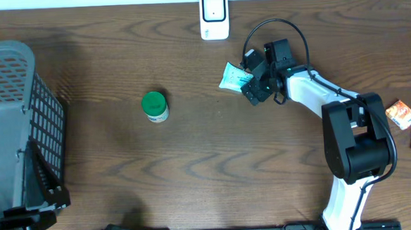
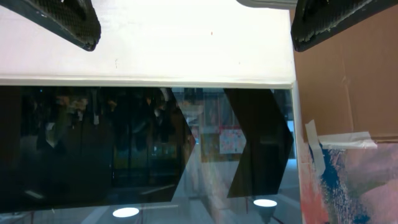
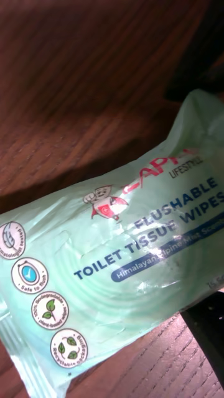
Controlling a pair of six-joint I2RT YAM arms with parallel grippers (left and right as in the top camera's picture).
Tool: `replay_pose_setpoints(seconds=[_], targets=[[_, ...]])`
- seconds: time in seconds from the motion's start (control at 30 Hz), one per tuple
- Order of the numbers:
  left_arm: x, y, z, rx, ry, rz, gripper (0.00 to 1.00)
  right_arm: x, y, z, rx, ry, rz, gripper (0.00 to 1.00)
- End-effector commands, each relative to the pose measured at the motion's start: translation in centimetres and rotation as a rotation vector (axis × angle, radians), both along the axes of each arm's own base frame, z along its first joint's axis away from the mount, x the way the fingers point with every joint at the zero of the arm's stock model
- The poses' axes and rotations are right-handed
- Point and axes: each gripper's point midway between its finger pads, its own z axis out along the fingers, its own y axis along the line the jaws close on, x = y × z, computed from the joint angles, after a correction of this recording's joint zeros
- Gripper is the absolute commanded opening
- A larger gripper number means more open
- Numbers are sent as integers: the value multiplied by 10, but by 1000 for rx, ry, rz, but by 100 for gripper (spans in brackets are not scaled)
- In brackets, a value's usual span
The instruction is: Scan the item barcode
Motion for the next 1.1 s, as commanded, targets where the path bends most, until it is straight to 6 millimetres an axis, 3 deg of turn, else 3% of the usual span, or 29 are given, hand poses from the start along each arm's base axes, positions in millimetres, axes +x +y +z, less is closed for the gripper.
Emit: replay_pose_setpoints(seconds=[0.0, 0.2, 0.3, 0.43, 0.5, 0.6, 0.67, 0.8, 0.87, 0.97, 1.07], targets=[[-1, -1, -1, 11, 2, -1, 98, -37, -13, -64, -109, 140, 66, 94], [0, -1, -5, 17, 18, -1, 98, -26, -8, -59, -125, 85, 104, 88], [0, -1, -5, 17, 21, -1, 98, -30, -9, -61, -127, 102, 105, 62], [0, -1, -5, 18, 21, -1, 98, -39, -8, -63, -117, 140, 108, 15], [0, -1, -6, 18, 23, -1, 98, -42, -6, -64, -91, 165, 67, 1], [1, -1, -10, 23, 39, -1, 98, -53, 7, -61, 23, 241, 5, 1], [2, -2, -12, 27, 51, -1, 98, -67, 28, -48, 172, 331, 12, 1], [5, -2, -23, 41, 96, -2, 98, -96, 76, 11, 568, 548, 79, 1], [7, -3, -32, 52, 132, -2, 98, -108, 90, 43, 756, 652, 101, 1], [9, -4, -47, 73, 197, -2, 98, -121, 97, 89, 1024, 797, 113, 1], [10, -4, -56, 83, 232, -2, 98, -129, 92, 98, 1068, 887, 57, 1]])
